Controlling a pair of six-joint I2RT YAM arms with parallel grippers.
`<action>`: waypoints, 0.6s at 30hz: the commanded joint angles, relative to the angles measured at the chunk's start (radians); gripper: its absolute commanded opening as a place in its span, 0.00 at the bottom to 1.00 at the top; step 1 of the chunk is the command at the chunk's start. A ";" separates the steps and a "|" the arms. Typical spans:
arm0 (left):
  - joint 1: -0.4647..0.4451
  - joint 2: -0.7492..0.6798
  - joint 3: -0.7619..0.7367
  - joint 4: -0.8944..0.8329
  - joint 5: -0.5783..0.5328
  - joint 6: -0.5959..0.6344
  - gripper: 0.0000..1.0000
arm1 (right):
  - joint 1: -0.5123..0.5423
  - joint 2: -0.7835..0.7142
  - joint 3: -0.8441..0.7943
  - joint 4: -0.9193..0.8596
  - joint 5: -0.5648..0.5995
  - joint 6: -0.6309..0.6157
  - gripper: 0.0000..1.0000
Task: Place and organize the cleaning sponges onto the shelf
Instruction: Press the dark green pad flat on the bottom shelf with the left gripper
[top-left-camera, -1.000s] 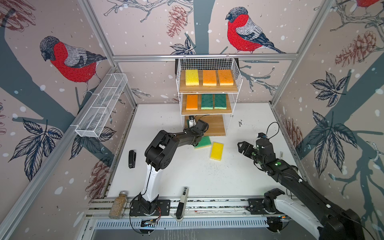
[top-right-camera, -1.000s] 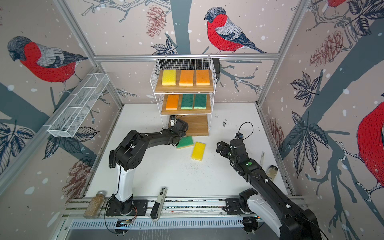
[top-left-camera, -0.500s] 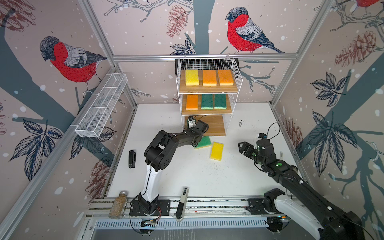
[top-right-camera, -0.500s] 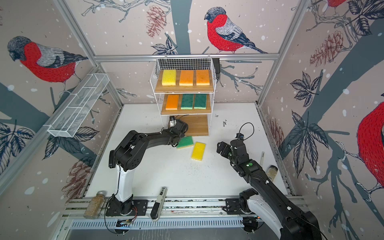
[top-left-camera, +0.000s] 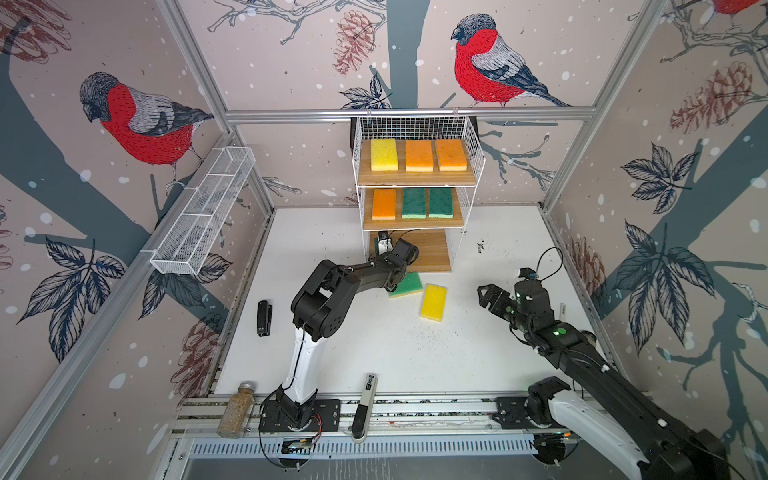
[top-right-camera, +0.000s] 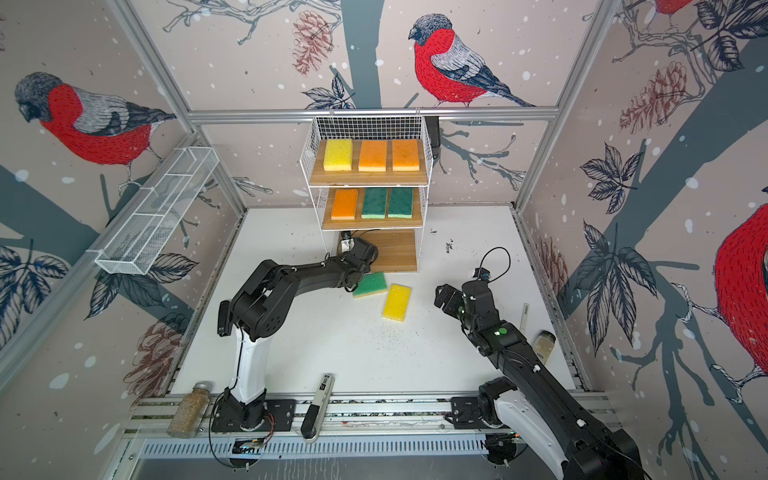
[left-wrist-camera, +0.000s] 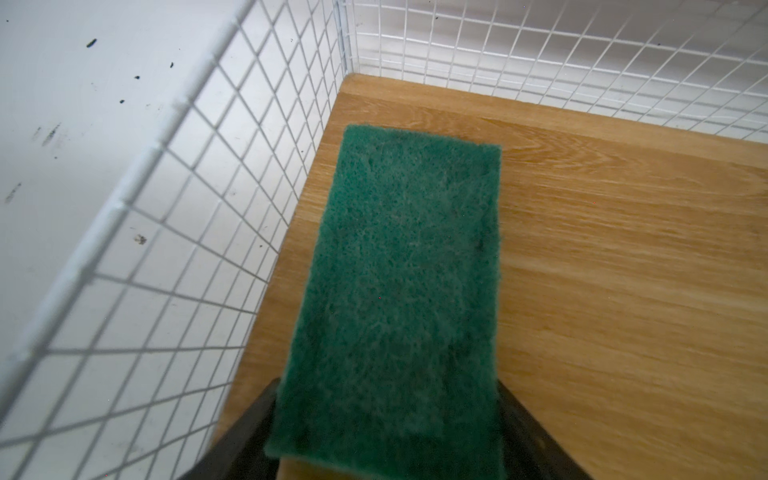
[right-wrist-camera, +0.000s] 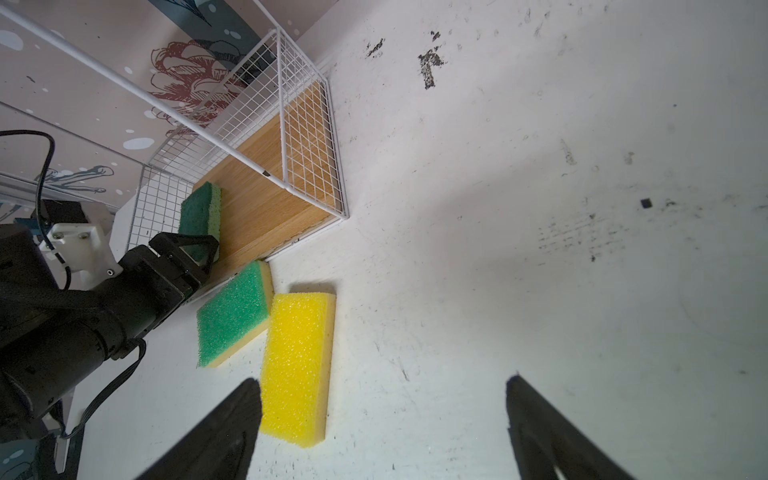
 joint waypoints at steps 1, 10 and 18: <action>-0.003 0.004 0.011 -0.013 -0.038 0.031 0.72 | 0.000 -0.005 -0.003 0.007 0.009 0.003 0.92; -0.002 0.007 0.013 -0.032 -0.045 0.046 0.74 | -0.001 -0.008 -0.006 0.010 0.008 0.004 0.92; 0.001 0.036 0.047 -0.055 -0.028 0.084 0.72 | 0.000 -0.022 -0.006 0.003 0.012 0.003 0.92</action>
